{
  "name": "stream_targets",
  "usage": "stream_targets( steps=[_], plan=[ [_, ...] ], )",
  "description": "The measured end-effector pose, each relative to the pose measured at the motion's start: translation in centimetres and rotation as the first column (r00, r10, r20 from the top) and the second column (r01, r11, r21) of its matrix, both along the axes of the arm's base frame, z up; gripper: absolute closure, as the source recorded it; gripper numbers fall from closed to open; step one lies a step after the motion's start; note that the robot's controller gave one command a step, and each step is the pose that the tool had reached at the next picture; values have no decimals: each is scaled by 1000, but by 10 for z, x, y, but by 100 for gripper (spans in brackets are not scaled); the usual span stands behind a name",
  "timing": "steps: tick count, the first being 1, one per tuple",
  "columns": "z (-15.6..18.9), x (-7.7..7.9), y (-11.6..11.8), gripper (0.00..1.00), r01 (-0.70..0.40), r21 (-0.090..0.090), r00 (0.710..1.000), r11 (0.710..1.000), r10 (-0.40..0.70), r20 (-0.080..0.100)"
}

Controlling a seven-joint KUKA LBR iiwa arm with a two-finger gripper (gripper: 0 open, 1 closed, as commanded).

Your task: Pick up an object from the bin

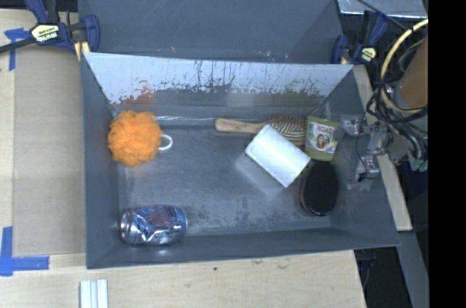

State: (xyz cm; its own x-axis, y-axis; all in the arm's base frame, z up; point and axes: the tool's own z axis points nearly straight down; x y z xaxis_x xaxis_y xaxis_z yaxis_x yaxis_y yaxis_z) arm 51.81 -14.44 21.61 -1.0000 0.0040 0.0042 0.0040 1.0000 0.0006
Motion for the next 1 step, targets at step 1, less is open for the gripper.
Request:
stream_targets(
  steps=[1],
  plan=[
    [-77,15,79,0,-174,4,985,985,174,-1]
  ],
)
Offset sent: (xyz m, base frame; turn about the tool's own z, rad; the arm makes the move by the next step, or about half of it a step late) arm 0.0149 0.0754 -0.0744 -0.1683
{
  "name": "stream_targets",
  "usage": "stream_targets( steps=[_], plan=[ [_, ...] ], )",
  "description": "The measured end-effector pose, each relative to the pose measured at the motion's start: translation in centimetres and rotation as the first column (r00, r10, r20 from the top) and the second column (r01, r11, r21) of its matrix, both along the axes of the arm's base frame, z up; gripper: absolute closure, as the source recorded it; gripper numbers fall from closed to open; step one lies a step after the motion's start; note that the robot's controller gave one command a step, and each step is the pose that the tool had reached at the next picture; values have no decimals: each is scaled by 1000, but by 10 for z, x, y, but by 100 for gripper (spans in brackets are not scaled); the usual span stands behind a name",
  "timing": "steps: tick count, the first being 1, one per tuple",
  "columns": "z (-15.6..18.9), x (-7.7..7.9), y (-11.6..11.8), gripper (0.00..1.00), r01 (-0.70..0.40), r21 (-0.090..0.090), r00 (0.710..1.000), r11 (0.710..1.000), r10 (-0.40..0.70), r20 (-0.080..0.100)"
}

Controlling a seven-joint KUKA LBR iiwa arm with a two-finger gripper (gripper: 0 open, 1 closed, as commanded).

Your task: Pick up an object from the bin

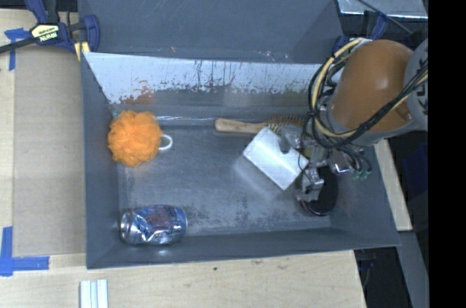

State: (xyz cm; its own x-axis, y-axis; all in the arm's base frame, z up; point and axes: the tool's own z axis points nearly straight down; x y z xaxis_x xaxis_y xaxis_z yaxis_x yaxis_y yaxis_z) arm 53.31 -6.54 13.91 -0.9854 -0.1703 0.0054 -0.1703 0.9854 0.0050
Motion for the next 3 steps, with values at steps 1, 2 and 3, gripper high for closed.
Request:
stream_targets(
  steps=[1,2,3],
  plan=[
    [-23,29,10,0,-90,-3,996,996,90,20],
    [-35,61,33,0,-148,-7,989,989,148,25],
    [-44,97,35,0,-148,-9,989,989,148,28]
  ],
)
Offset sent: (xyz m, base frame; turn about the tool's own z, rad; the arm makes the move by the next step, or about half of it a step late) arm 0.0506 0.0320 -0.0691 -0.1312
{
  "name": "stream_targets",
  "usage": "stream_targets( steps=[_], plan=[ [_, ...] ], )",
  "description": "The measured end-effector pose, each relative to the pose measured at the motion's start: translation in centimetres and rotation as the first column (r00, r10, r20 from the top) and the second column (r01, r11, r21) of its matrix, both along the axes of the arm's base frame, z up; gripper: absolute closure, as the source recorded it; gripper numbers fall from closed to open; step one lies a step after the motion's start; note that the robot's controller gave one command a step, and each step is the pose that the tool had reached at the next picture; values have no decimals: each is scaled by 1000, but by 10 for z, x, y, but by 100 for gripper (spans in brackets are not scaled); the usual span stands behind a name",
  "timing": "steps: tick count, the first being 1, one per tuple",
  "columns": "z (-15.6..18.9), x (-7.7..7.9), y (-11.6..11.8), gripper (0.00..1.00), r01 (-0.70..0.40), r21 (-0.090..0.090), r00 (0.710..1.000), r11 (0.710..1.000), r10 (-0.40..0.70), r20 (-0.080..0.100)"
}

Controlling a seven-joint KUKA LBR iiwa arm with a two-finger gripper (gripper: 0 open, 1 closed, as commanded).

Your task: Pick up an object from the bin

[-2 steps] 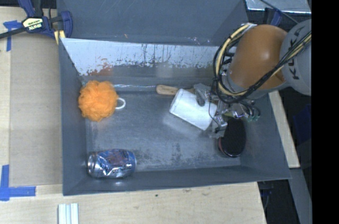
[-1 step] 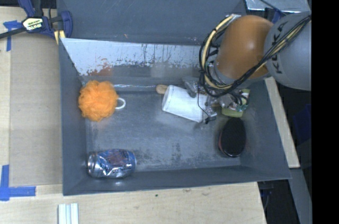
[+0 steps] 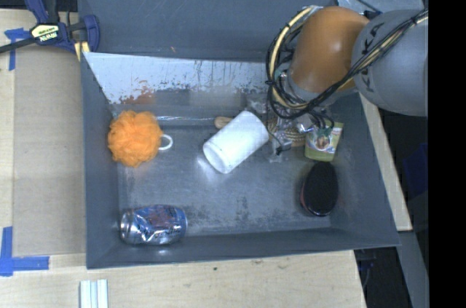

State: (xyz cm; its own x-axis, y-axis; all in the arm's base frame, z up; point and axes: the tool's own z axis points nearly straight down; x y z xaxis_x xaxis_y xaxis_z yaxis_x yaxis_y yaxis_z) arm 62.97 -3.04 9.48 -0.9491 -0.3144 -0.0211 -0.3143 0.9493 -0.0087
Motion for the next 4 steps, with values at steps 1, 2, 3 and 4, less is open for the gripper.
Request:
stream_targets(
  steps=[1,2,3,4],
  plan=[
    [16,-11,55,0,-15,3,1000,1000,15,3],
    [40,-48,137,0,-9,7,1000,1000,9,7],
    [92,-40,175,0,260,21,965,965,-261,11],
    [18,-8,175,0,369,28,929,929,-370,9]
  ],
)
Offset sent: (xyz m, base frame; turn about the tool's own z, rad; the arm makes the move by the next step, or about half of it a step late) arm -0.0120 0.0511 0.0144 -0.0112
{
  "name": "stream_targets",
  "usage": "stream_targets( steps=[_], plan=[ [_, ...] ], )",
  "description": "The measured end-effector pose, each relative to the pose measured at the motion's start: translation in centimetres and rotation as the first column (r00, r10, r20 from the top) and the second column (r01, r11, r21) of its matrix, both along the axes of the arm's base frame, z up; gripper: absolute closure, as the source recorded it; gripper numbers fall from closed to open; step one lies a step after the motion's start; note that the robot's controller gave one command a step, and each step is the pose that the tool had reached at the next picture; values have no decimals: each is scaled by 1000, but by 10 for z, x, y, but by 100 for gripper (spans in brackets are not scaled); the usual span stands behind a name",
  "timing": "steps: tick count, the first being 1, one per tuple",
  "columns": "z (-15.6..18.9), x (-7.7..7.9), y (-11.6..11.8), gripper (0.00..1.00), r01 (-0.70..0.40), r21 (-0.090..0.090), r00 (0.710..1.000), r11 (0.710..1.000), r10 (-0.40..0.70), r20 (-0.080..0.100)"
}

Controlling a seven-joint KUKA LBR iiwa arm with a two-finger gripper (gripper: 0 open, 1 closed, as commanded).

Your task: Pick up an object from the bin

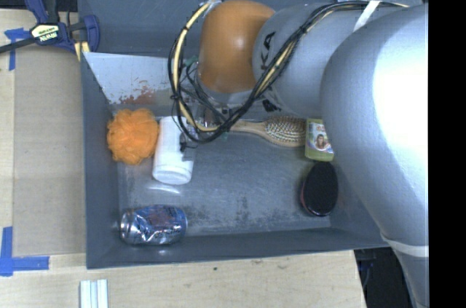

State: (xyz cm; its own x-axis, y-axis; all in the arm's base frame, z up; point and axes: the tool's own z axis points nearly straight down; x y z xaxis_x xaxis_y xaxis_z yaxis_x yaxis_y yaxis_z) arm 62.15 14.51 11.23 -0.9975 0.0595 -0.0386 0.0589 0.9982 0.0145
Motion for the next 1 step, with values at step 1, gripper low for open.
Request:
stream_targets(
  steps=[1],
  plan=[
    [5,3,-1,100,-1,0,1000,1000,1,14]
  ],
)
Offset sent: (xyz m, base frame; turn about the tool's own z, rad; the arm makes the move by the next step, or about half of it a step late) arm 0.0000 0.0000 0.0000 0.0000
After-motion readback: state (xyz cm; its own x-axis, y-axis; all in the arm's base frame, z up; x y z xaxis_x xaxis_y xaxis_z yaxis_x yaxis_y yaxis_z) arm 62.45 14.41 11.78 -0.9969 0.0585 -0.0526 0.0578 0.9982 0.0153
